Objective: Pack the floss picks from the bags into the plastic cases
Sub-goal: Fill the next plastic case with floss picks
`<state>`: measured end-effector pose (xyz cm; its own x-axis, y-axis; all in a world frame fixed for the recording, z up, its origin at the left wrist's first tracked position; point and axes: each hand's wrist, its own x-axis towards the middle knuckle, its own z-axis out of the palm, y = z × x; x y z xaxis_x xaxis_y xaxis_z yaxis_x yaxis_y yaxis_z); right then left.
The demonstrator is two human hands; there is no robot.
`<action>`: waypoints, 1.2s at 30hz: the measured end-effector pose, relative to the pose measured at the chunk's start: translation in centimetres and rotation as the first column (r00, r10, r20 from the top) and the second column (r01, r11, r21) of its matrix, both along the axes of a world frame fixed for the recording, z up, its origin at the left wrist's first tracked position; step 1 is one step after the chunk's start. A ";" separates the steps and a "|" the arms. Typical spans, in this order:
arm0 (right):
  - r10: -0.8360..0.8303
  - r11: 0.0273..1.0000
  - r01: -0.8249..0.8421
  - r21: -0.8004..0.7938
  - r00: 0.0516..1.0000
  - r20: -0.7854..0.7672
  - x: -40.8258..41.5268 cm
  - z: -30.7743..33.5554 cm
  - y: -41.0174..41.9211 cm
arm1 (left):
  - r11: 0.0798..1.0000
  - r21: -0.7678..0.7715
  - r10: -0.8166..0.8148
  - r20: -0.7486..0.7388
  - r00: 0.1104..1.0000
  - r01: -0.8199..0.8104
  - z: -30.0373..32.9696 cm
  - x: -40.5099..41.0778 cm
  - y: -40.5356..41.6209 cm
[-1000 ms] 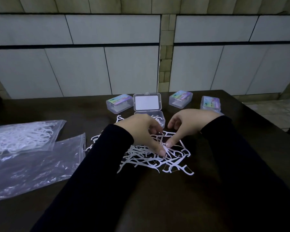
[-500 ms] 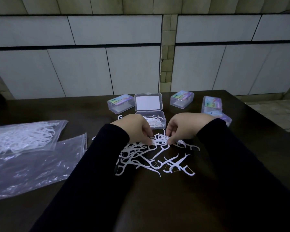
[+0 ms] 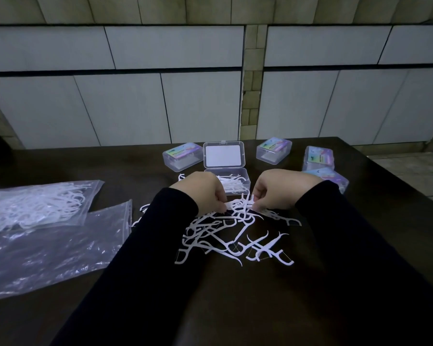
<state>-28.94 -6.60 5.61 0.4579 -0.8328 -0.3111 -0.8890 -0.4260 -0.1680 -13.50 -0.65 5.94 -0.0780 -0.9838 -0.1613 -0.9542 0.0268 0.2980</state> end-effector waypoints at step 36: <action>0.146 0.825 0.067 -0.561 0.934 0.326 2.3 -3.4 -2.6 | 0.708 -0.550 0.146 -0.499 0.854 -0.443 -1.4 1.9 -1.3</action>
<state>-26.67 -9.15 2.21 0.4814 -0.7899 0.3798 -0.7998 -0.5732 -0.1784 -11.62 -1.93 4.53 0.3247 -0.8193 0.4726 -0.7453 0.0859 0.6611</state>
